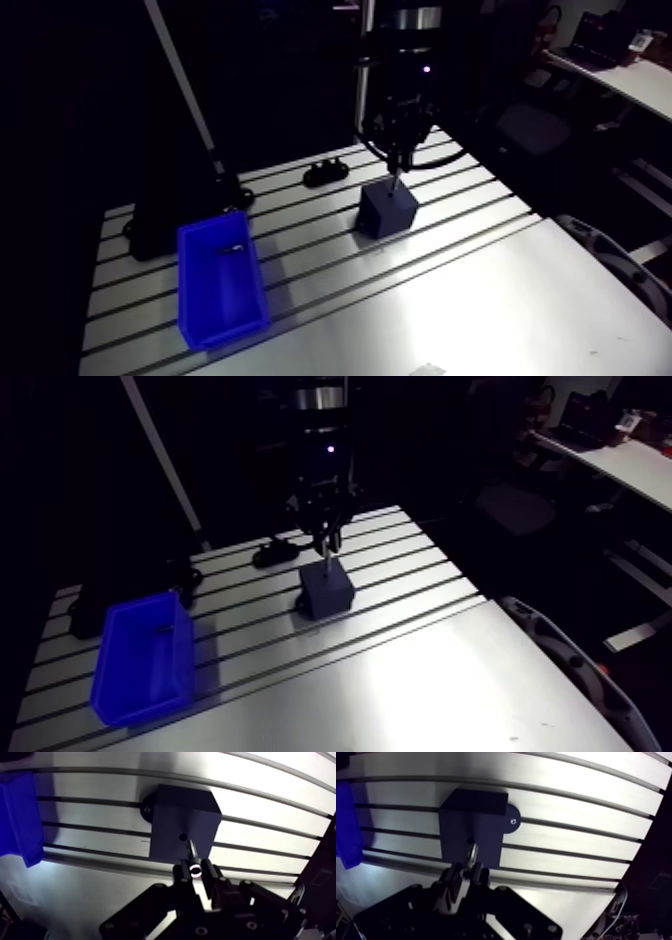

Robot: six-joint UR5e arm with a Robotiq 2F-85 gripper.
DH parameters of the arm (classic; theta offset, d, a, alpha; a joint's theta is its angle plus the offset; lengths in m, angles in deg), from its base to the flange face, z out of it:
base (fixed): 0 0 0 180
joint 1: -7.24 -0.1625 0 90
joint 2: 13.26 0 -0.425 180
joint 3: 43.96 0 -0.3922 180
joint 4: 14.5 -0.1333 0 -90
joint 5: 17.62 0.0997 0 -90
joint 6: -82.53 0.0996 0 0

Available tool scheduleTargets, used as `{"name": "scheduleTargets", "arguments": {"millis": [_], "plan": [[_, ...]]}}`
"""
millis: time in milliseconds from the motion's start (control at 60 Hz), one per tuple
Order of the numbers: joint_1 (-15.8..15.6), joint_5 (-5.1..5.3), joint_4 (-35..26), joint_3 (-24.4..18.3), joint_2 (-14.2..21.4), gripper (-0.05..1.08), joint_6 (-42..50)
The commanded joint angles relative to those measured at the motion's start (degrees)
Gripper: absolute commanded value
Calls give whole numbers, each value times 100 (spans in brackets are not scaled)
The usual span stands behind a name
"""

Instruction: Pick up the M10 bolt and insert it into the hole until fully seated.

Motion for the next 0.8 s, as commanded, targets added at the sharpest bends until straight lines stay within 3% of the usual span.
{"name": "scheduleTargets", "arguments": {"millis": [17, 800], "plan": [[-24, -1, 0, -2, -16, 108, 7], [-44, -11, 9, 69, -60, 108, 42]]}}
